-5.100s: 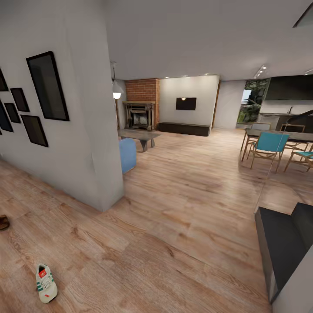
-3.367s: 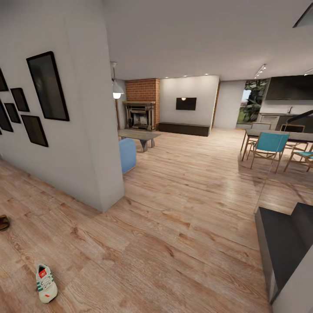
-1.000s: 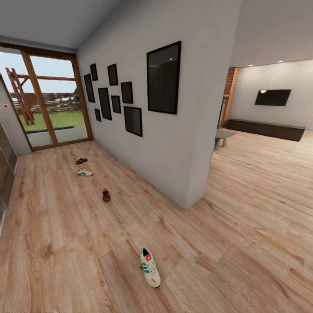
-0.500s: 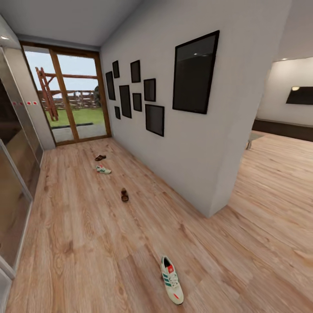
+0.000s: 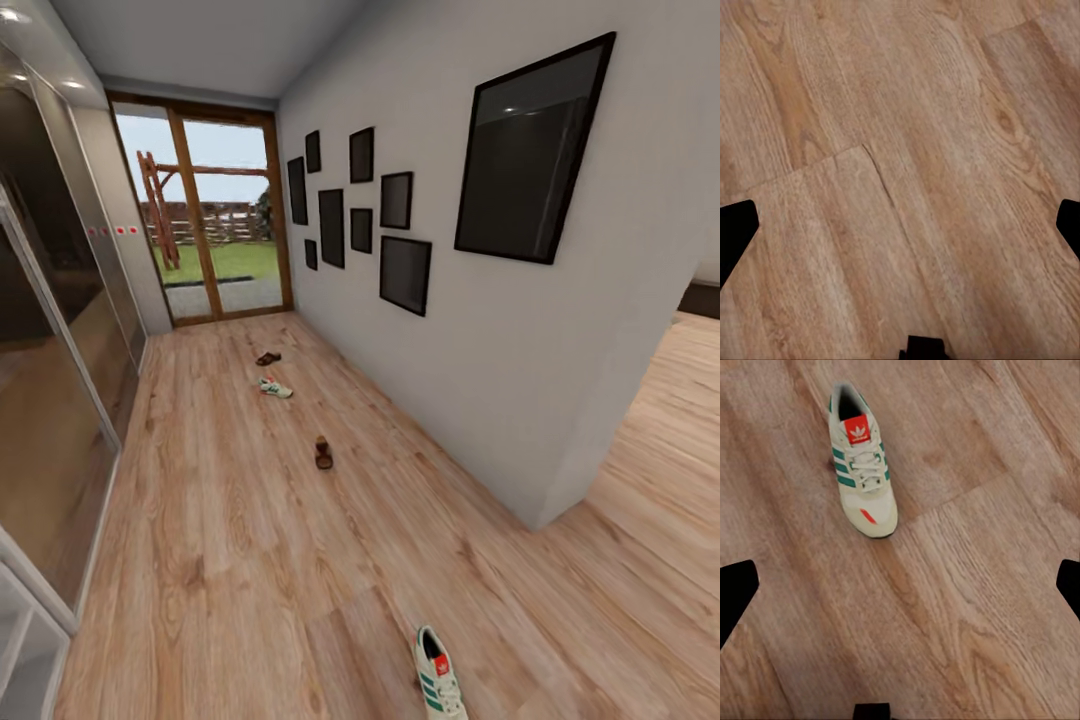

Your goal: Pick up the two gym shoes and the two sandals from the corridor floor and place them onto the hallstand (shoe rack) in the corridor, making sure they are on the rack and not on the floor. Arrange them so the two gym shoes are next to each other and the two sandals are next to each other.

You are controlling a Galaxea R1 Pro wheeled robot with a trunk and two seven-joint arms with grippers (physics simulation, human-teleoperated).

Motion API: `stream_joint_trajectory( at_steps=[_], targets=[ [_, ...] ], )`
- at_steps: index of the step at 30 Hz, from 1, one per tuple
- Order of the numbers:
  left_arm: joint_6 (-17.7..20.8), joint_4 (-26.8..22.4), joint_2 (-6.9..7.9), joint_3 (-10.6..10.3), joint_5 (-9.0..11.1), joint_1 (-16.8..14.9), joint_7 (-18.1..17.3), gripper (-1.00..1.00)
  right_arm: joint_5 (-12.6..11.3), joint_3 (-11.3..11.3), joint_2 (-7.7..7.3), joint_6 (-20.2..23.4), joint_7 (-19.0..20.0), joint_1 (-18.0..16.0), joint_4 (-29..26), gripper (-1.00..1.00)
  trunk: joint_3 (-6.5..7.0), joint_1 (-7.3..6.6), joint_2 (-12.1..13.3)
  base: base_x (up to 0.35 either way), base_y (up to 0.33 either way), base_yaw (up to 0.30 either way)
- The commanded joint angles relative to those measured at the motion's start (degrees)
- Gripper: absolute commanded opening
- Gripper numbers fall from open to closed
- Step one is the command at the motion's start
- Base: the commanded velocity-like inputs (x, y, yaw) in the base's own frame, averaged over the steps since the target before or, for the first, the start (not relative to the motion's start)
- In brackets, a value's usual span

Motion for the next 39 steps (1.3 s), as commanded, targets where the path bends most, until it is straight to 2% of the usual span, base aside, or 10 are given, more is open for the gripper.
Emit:
stream_joint_trajectory(
  at_steps=[1,20,39],
  targets=[
    [-0.2,0.1,0.0,-0.1,0.3,0.0,0.0,1.0,0.0,0.0,0.0,-0.2,0.0,0.0,0.0,1.0,-0.11,0.03,0.0,0.29,0.22,0.215],
    [-0.2,0.1,-0.19,-0.1,0.3,0.0,0.0,1.0,0.0,0.0,0.01,-0.3,0.0,0.0,0.0,1.0,-1.18,0.03,0.0,0.274,0.232,0.208],
    [-0.2,0.1,-0.27,-0.2,0.3,0.0,0.0,1.0,0.2,0.0,-0.17,-0.2,0.4,0.0,-0.2,1.0,-1.27,0.03,0.0,0.319,0.132,0.016]
  ],
)
